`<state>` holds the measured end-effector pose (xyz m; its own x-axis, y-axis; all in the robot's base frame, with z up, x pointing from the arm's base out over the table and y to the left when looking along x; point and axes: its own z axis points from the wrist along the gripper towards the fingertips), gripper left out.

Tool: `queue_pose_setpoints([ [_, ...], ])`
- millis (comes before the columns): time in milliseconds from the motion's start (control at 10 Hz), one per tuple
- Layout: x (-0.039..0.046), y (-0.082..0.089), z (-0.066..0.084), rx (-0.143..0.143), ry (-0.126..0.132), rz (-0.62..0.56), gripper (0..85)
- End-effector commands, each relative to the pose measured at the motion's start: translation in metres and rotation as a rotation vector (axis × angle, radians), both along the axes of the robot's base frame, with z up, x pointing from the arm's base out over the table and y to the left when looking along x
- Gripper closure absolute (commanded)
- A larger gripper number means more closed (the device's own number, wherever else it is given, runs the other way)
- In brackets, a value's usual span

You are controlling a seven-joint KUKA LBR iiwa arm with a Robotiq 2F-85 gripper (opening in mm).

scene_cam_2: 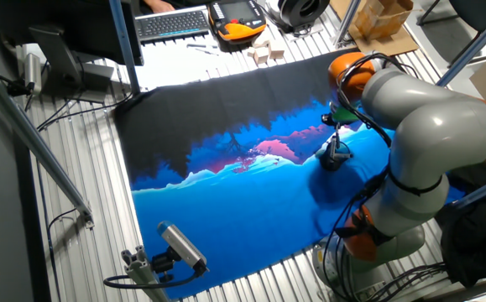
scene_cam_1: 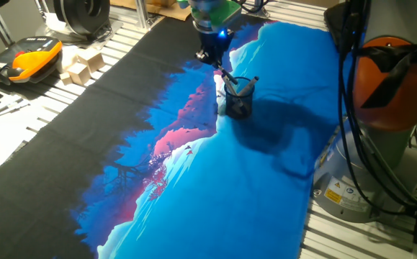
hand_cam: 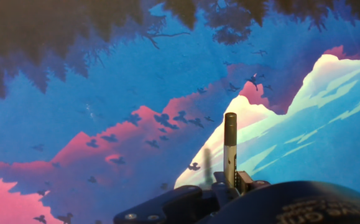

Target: Put the pen into the pen holder

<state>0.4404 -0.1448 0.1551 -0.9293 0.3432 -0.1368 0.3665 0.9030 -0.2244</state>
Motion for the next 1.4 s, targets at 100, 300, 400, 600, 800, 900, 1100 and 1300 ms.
queue_pose_setpoints([
  [100, 0.0001, 0.0, 0.0, 0.01, 0.012, -0.024, 85.0],
  [300, 0.0001, 0.0, 0.0, 0.02, 0.024, -0.031, 85.0],
  [400, -0.0053, 0.0, 0.005, 0.017, 0.026, -0.044, 85.0],
  [600, -0.0188, 0.002, 0.017, 0.0, 0.015, -0.067, 85.0],
  [800, -0.0247, 0.008, 0.019, -0.007, 0.006, -0.09, 85.0],
  [900, -0.0258, 0.007, 0.019, -0.037, -0.014, -0.112, 85.0],
  [1100, -0.0282, 0.003, 0.017, -0.103, -0.061, -0.159, 85.0],
  [1300, -0.0307, 0.003, 0.017, -0.104, -0.066, -0.162, 85.0],
])
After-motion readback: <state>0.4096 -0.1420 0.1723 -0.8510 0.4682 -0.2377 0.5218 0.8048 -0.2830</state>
